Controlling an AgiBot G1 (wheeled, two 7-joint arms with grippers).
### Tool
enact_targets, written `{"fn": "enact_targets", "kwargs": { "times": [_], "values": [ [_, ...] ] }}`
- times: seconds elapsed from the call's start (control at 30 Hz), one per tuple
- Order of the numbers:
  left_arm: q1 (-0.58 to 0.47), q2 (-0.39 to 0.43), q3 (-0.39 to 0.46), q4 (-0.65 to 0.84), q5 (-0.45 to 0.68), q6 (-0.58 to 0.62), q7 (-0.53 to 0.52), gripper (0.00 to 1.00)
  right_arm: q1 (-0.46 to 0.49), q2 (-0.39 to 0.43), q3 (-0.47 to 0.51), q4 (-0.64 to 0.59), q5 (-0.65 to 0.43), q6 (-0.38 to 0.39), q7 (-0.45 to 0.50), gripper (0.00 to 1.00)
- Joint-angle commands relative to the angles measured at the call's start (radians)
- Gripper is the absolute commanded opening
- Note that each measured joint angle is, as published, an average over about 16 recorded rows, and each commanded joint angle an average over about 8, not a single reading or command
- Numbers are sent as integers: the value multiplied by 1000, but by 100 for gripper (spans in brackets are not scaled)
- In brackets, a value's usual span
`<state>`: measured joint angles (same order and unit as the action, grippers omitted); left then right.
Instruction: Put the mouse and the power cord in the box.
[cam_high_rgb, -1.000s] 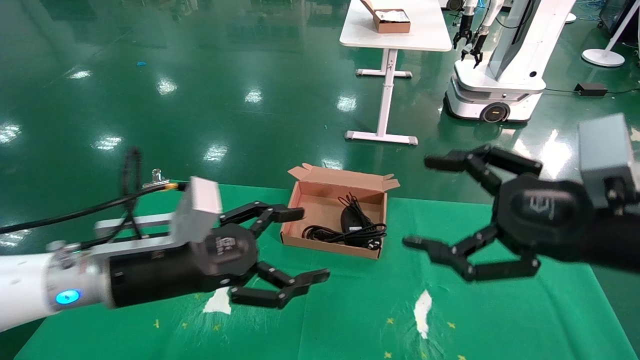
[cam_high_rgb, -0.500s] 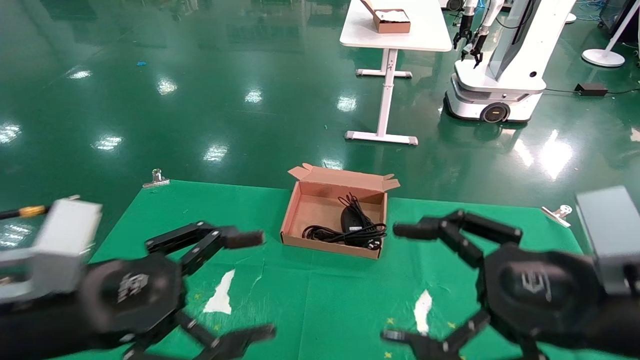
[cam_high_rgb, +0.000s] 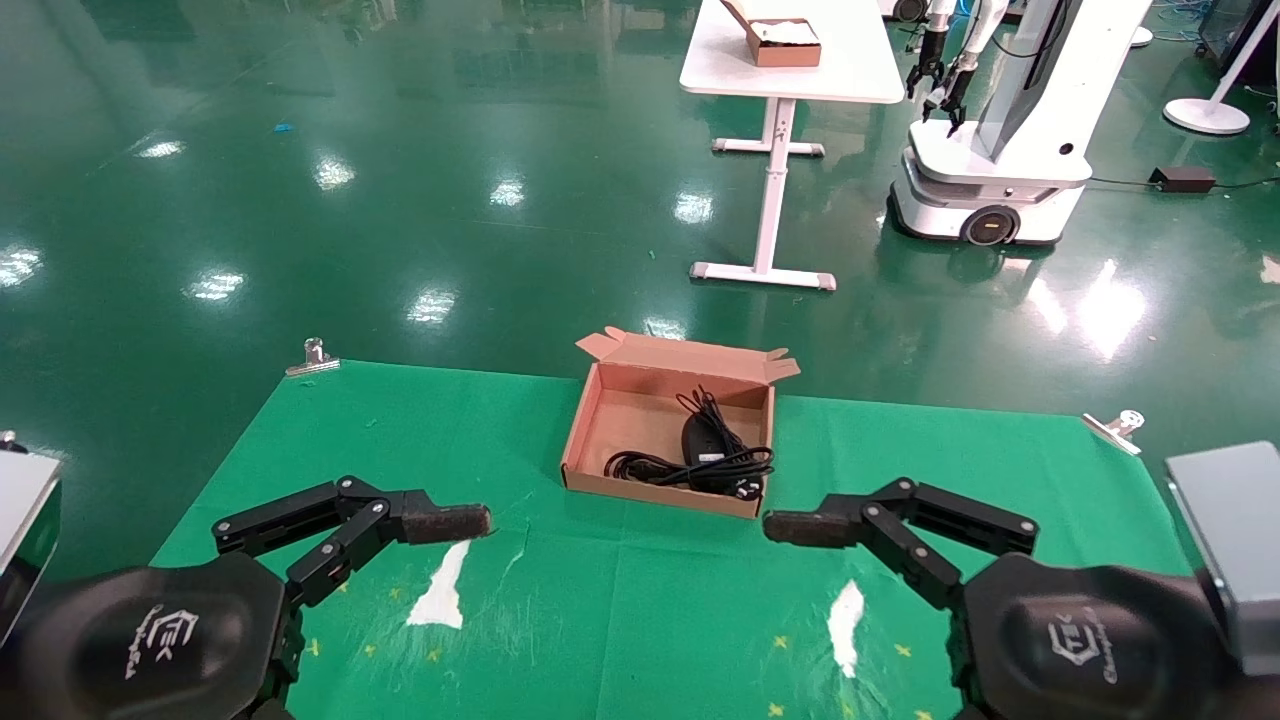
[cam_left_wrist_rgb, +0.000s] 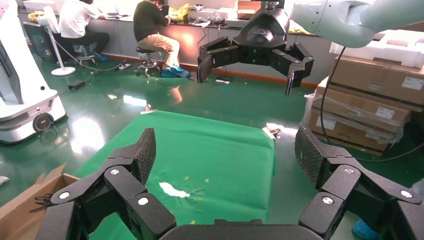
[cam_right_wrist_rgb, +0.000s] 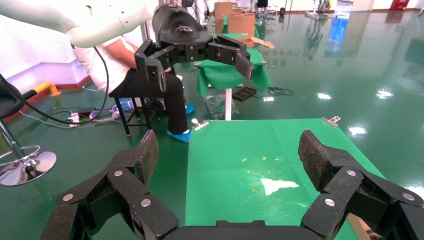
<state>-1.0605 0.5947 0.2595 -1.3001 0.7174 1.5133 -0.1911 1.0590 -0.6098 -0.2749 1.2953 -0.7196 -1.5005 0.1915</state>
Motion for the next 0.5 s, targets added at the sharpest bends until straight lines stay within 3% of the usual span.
{"fn": "enact_targets", "kwargs": {
  "times": [0.03, 0.5],
  "values": [
    [-2, 3, 3, 2, 1, -3, 0, 100, 3, 0, 0, -2, -1, 1, -1, 100],
    [-10, 12, 15, 12, 9, -13, 2, 100, 13, 0, -4, -10, -9, 4, -4, 100]
  ]
}}
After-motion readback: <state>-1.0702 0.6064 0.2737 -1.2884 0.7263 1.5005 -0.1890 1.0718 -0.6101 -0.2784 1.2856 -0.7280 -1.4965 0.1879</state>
